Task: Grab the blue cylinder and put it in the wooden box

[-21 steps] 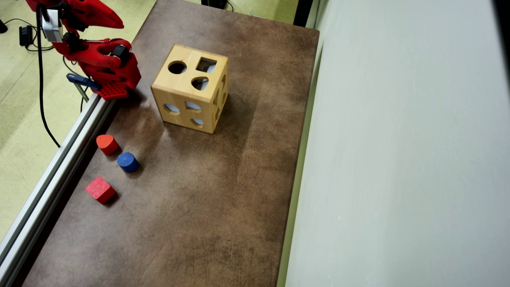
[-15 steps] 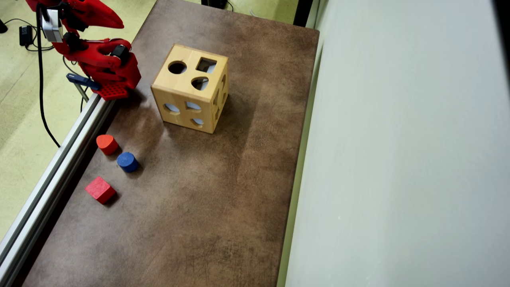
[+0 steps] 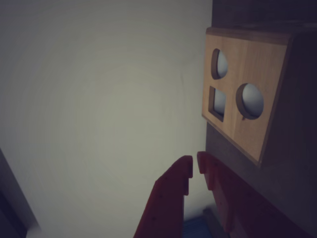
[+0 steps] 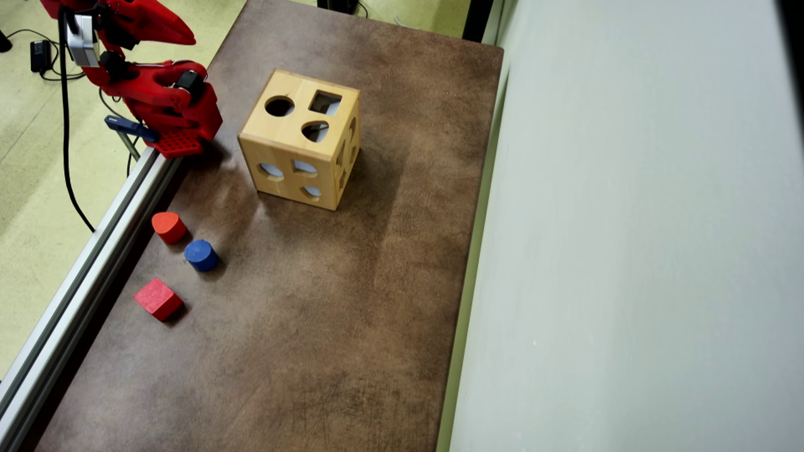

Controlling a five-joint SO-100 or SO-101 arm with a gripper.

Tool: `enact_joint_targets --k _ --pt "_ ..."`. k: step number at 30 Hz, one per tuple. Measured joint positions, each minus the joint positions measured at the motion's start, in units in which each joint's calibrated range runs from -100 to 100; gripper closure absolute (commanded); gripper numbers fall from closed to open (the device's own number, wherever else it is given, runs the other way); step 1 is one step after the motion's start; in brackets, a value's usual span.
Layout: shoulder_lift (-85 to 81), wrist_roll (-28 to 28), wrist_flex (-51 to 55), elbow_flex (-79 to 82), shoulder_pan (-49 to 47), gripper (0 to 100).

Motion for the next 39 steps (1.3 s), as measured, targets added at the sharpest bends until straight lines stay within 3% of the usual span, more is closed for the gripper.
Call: enact_joint_targets --k 28,39 --pt "3.2 0.0 0.0 0.4 0.7 97" --pt "21.5 0.0 0.0 0.4 15.2 97"
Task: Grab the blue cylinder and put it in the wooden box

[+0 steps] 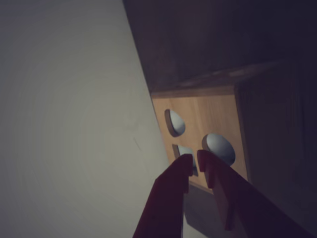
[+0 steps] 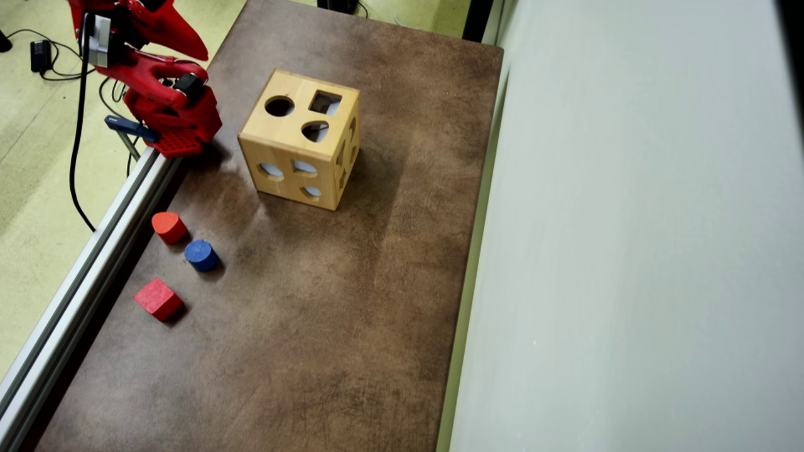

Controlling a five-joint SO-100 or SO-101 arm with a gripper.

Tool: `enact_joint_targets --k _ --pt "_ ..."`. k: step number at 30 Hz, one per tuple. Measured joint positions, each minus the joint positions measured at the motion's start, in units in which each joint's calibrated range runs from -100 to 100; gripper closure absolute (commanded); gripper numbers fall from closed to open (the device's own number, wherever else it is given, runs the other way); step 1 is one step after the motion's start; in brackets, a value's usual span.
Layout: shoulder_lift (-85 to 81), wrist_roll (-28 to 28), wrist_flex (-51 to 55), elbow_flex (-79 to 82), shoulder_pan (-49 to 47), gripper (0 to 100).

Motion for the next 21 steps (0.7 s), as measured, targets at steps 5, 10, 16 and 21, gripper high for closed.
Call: enact_joint_targets --k 5,10,16,21 --pt "9.5 0.0 0.0 0.3 3.8 97" --pt "23.9 0.0 -1.6 0.3 7.4 97" --pt "35.8 0.7 -6.7 -0.1 10.6 97" --pt "39.6 5.8 -12.4 -0.8 14.4 97"
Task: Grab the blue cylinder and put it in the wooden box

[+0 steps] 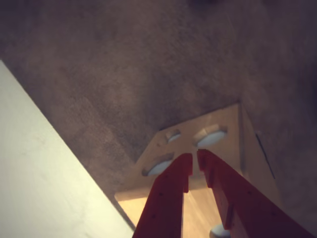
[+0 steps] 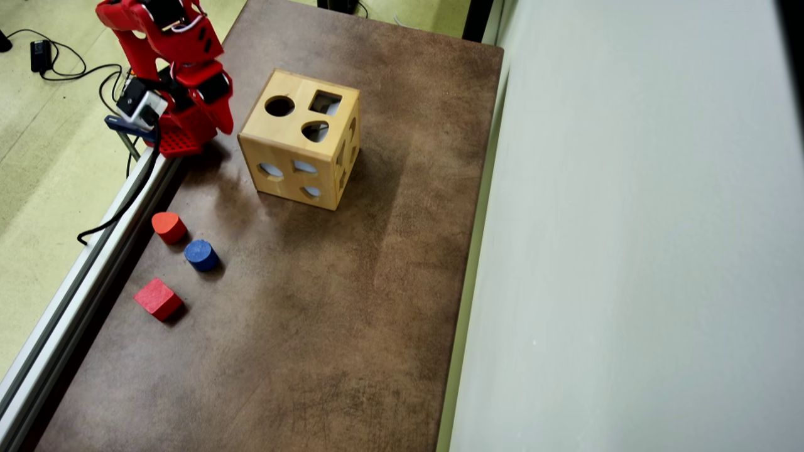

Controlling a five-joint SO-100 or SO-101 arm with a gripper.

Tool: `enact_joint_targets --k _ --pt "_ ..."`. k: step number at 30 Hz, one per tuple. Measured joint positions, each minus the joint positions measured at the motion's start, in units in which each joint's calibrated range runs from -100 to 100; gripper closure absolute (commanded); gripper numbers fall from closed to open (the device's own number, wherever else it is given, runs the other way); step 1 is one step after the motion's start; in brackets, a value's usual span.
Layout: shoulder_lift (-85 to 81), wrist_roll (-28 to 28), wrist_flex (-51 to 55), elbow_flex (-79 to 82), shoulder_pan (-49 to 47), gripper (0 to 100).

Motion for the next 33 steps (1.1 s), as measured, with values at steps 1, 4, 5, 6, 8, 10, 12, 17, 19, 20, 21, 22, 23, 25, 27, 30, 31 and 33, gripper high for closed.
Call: enact_joint_targets --k 1,4,5,6,8,10,12,17,19,20,21,22,23,25,27,30,31,33 --pt "0.7 1.1 -0.2 0.0 0.6 97" --pt "2.8 3.3 -0.3 0.0 3.1 97" --pt "3.5 4.0 -0.3 0.0 4.1 97" --pt "4.3 4.7 -0.3 0.0 5.4 97" --pt "6.6 6.4 -0.3 0.0 8.8 97" --pt "9.1 8.3 -0.4 0.0 10.4 97" --pt "11.9 10.6 -1.0 0.0 11.6 97" --pt "18.1 14.3 -1.3 0.0 15.3 97" --pt "19.9 14.8 -2.0 0.0 15.5 97" --pt "20.4 15.0 -3.0 0.0 15.7 97" --pt "20.8 15.0 -4.4 0.0 15.7 97" --pt "20.8 14.9 -6.2 0.0 15.8 97" --pt "20.9 14.9 -8.4 0.0 16.1 97" --pt "21.0 14.9 -12.9 0.0 17.2 97" --pt "21.8 14.9 -16.9 0.0 19.5 97" --pt "23.1 14.9 -19.5 1.4 21.5 97" --pt "23.1 15.0 -19.9 2.9 21.9 97" --pt "23.1 15.1 -20.0 5.4 23.7 97"
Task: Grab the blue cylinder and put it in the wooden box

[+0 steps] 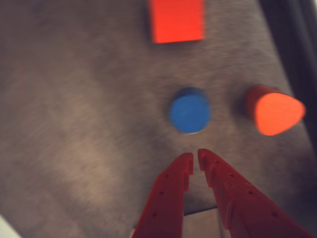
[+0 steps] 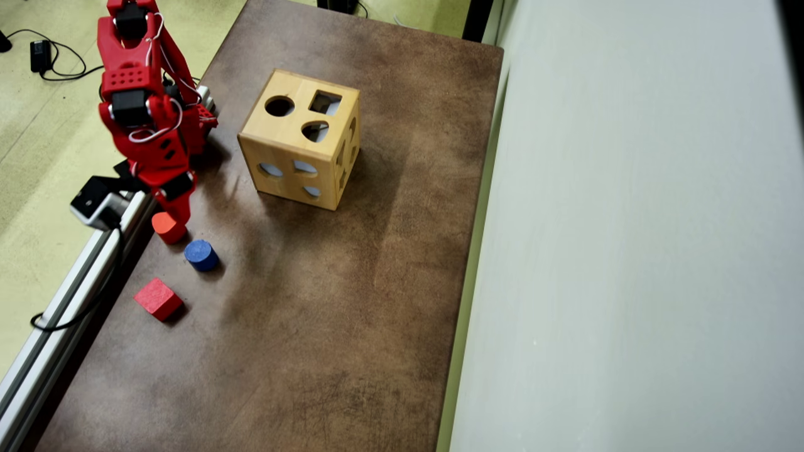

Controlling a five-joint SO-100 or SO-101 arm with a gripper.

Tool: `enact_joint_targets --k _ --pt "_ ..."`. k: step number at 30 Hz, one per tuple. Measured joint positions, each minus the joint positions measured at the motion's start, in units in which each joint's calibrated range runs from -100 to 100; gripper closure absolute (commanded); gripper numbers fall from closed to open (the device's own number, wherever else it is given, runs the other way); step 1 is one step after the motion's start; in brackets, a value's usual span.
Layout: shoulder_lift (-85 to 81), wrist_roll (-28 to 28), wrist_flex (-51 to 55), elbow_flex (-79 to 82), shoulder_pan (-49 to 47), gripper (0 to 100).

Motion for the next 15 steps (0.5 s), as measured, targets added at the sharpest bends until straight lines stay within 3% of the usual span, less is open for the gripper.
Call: enact_joint_targets --k 15 --pt "0.1 0.0 -9.1 6.8 1.5 96"
